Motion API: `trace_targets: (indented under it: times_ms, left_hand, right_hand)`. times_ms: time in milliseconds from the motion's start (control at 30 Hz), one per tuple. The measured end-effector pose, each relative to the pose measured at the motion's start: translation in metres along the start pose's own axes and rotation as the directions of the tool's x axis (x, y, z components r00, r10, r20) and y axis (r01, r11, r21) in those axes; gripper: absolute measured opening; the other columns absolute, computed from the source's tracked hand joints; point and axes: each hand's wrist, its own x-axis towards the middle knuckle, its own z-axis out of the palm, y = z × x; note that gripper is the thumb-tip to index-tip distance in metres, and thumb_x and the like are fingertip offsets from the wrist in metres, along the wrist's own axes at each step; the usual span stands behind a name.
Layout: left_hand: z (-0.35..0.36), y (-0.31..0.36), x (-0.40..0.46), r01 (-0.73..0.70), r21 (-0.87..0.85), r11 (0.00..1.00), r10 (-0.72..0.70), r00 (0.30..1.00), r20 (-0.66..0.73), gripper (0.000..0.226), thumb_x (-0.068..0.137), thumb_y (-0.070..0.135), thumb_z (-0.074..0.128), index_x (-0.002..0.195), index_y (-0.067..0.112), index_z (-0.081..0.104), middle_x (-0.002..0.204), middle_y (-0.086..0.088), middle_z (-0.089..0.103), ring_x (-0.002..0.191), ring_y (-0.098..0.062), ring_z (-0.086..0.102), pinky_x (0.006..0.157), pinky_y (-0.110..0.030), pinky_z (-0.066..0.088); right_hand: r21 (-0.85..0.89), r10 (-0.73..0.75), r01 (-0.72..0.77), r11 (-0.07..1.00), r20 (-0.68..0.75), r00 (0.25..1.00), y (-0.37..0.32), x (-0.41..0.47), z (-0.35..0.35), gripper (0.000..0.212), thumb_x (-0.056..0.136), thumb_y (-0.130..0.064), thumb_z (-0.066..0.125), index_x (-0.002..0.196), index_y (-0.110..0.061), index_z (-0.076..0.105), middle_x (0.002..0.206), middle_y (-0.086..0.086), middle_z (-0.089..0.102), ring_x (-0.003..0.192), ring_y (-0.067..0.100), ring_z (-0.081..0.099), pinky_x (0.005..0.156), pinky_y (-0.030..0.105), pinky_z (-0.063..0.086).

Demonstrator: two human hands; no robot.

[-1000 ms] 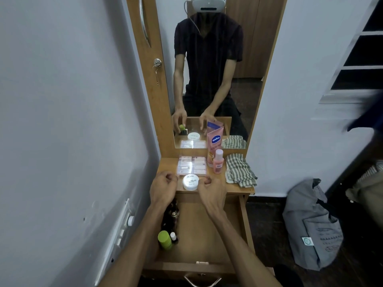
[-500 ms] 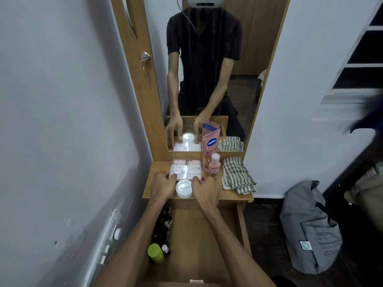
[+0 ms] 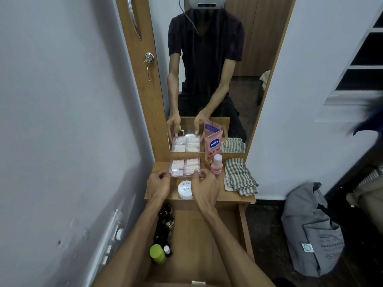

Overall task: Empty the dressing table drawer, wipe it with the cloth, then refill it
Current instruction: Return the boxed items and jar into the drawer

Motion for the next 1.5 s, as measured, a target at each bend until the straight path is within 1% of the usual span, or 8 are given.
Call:
trace_targets:
  times_ms: [300, 633, 867, 967, 1100, 1200, 1367, 1500]
  left_hand:
    - [-0.018, -0.013, -0.028, -0.011, -0.208, 0.978, -0.011, 0.995, -0.104, 0.019, 0.094, 0.012, 0.062, 0.105, 0.009, 0.077, 0.11, -0.007, 0.073, 0.103, -0.021, 0.068, 0.098, -0.041, 0.054]
    - [-0.048, -0.018, -0.114, -0.103, -0.367, 0.925, -0.007, 0.958, -0.286, 0.01, 0.089, 0.014, 0.072, 0.099, 0.016, 0.075, 0.088, -0.006, 0.071, 0.076, -0.008, 0.062, 0.068, -0.013, 0.051]
    - [-0.055, -0.031, -0.164, -0.111, -0.331, 0.937, 0.008, 0.954, -0.299, 0.01, 0.086, 0.013, 0.078, 0.095, 0.015, 0.075, 0.084, -0.005, 0.069, 0.069, -0.004, 0.06, 0.061, -0.011, 0.05]
    - [-0.053, -0.036, -0.177, -0.103, -0.286, 0.953, 0.021, 0.961, -0.277, 0.011, 0.085, 0.012, 0.078, 0.091, 0.02, 0.074, 0.084, 0.0, 0.069, 0.07, -0.002, 0.061, 0.061, -0.011, 0.05]
    - [-0.043, -0.045, -0.188, -0.018, -0.216, 0.976, -0.032, 0.974, -0.226, 0.012, 0.084, 0.014, 0.078, 0.089, 0.024, 0.073, 0.086, 0.003, 0.068, 0.077, -0.012, 0.065, 0.067, -0.025, 0.054]
    - [-0.035, -0.047, -0.197, 0.02, -0.126, 0.992, -0.042, 0.982, -0.182, 0.01, 0.087, 0.021, 0.075, 0.085, 0.03, 0.07, 0.086, 0.007, 0.067, 0.081, -0.012, 0.065, 0.064, -0.022, 0.045]
    - [-0.023, -0.048, -0.197, 0.01, 0.177, 0.984, -0.006, 1.0, -0.024, 0.008, 0.088, 0.033, 0.07, 0.088, 0.026, 0.071, 0.093, 0.002, 0.067, 0.079, -0.011, 0.062, 0.068, -0.03, 0.051]
    - [-0.015, -0.047, -0.184, -0.139, 0.554, 0.821, 0.141, 0.989, 0.038, 0.026, 0.082, 0.04, 0.069, 0.104, 0.028, 0.074, 0.11, 0.006, 0.061, 0.104, -0.013, 0.056, 0.102, -0.035, 0.038]
  right_hand:
    - [0.194, -0.01, 0.009, 0.981, 0.006, 1.0, -0.013, -0.018, -0.012, 0.01, 0.092, -0.027, 0.07, 0.09, -0.018, 0.068, 0.086, -0.011, 0.071, 0.083, 0.001, 0.066, 0.077, 0.026, 0.055]
    - [0.41, 0.08, -0.148, 0.9, 0.179, 0.981, 0.005, -0.074, -0.043, 0.004, 0.088, -0.027, 0.071, 0.092, -0.025, 0.069, 0.08, -0.009, 0.078, 0.076, 0.008, 0.076, 0.078, 0.041, 0.064]
    - [0.385, 0.117, -0.178, 0.906, 0.177, 0.977, 0.026, -0.109, -0.065, 0.004, 0.089, -0.017, 0.071, 0.087, -0.02, 0.071, 0.071, -0.007, 0.077, 0.067, 0.009, 0.075, 0.074, 0.041, 0.063]
    - [0.366, 0.123, -0.176, 0.914, 0.165, 0.979, 0.037, -0.118, -0.076, 0.007, 0.091, -0.014, 0.071, 0.088, -0.02, 0.07, 0.073, -0.009, 0.077, 0.067, 0.01, 0.075, 0.069, 0.037, 0.062]
    - [0.321, 0.17, -0.216, 0.922, 0.166, 0.971, 0.056, -0.125, -0.087, 0.005, 0.092, -0.014, 0.071, 0.089, -0.018, 0.07, 0.073, -0.01, 0.076, 0.067, 0.009, 0.074, 0.067, 0.033, 0.061]
    - [0.279, 0.234, -0.275, 0.92, 0.17, 0.957, 0.071, -0.125, -0.093, 0.003, 0.092, -0.017, 0.071, 0.092, -0.018, 0.069, 0.073, -0.011, 0.075, 0.069, 0.009, 0.074, 0.071, 0.036, 0.063]
    - [0.256, 0.378, -0.413, 0.874, 0.175, 0.909, 0.09, -0.115, -0.098, 0.002, 0.091, -0.015, 0.071, 0.092, -0.015, 0.069, 0.073, 0.001, 0.076, 0.072, 0.018, 0.075, 0.075, 0.039, 0.064]
    - [0.306, 0.476, -0.524, 0.795, 0.22, 0.851, 0.097, -0.1, -0.092, 0.008, 0.092, -0.002, 0.065, 0.094, -0.007, 0.07, 0.083, 0.011, 0.076, 0.075, 0.022, 0.075, 0.068, 0.032, 0.063]
